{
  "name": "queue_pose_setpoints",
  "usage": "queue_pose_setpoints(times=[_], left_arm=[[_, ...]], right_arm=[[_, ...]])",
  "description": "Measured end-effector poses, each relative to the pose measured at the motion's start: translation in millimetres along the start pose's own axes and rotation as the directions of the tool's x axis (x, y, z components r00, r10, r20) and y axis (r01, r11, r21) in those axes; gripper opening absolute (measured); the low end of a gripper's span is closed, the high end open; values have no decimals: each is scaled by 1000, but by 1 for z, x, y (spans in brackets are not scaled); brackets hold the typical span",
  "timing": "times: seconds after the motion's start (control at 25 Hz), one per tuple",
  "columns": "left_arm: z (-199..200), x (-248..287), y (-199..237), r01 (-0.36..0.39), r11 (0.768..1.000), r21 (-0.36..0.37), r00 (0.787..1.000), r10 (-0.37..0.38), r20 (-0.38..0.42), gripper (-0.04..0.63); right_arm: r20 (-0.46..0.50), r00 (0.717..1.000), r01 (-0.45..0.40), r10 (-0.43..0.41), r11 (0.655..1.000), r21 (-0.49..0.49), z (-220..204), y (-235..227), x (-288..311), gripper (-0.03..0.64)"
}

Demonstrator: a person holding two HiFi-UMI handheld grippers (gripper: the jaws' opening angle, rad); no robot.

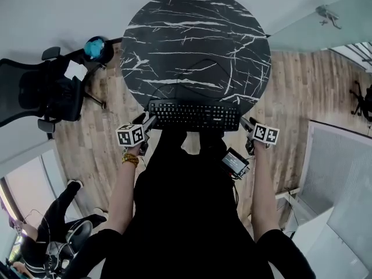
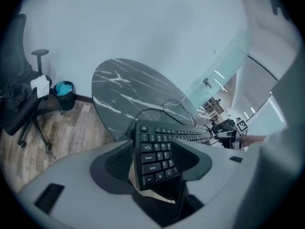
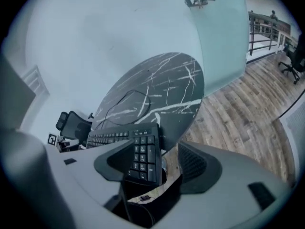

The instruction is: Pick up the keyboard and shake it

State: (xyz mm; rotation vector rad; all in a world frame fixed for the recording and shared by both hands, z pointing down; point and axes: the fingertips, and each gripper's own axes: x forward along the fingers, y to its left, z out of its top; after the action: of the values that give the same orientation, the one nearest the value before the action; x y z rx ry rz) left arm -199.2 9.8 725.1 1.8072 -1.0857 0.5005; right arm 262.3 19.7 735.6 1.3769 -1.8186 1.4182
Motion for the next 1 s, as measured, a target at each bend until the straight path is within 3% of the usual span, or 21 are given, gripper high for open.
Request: queue_pose_setpoints(times=[0.08, 0.16, 0.28, 0.32, 0.44, 0.52, 0.6, 0.72, 0.8, 0.88, 1.0], left_arm=[[17, -14, -14, -4, 994, 113, 999, -2, 54, 250], [40, -28, -32, -35, 967, 253, 992, 3, 126, 250], [78, -48, -66, -90, 915, 393, 964, -19, 266, 215], [89, -55, -80, -102, 903, 417, 949, -37, 312, 167], [117, -75, -127, -144, 869, 474, 895, -91, 437, 115], [130, -93, -159, -189, 850, 492, 849, -111, 517, 109], [141, -114, -193, -233, 837, 495, 794, -130, 594, 98], [145, -144, -249, -279, 814, 510, 713, -181, 678, 75], [136, -162, -281, -292, 803, 519, 673, -213, 708, 46], [118, -175, -307, -289, 804, 520, 656, -229, 719, 29], [83, -177, -332, -271, 802, 533, 679, -234, 696, 28]], right_arm=[[109, 994, 1, -2, 1000, 5, 24, 10, -24, 261], [234, 971, -48, 51, 999, -18, 49, 35, -49, 261], [399, 891, -188, 216, 976, -108, 83, 91, -87, 259], [440, 860, -212, 257, 966, -150, 92, 109, -99, 256], [543, 769, -188, 339, 930, -315, 107, 155, -137, 119], [587, 709, -131, 391, 891, -434, 109, 184, -166, 101], [601, 660, -47, 451, 823, -566, 108, 214, -196, 101], [577, 609, 53, 544, 699, -714, 95, 259, -239, 101], [571, 568, 67, 594, 657, -751, 77, 288, -261, 76], [597, 533, 85, 599, 665, -742, 56, 308, -275, 67], [649, 513, 97, 562, 713, -694, 29, 320, -274, 61]])
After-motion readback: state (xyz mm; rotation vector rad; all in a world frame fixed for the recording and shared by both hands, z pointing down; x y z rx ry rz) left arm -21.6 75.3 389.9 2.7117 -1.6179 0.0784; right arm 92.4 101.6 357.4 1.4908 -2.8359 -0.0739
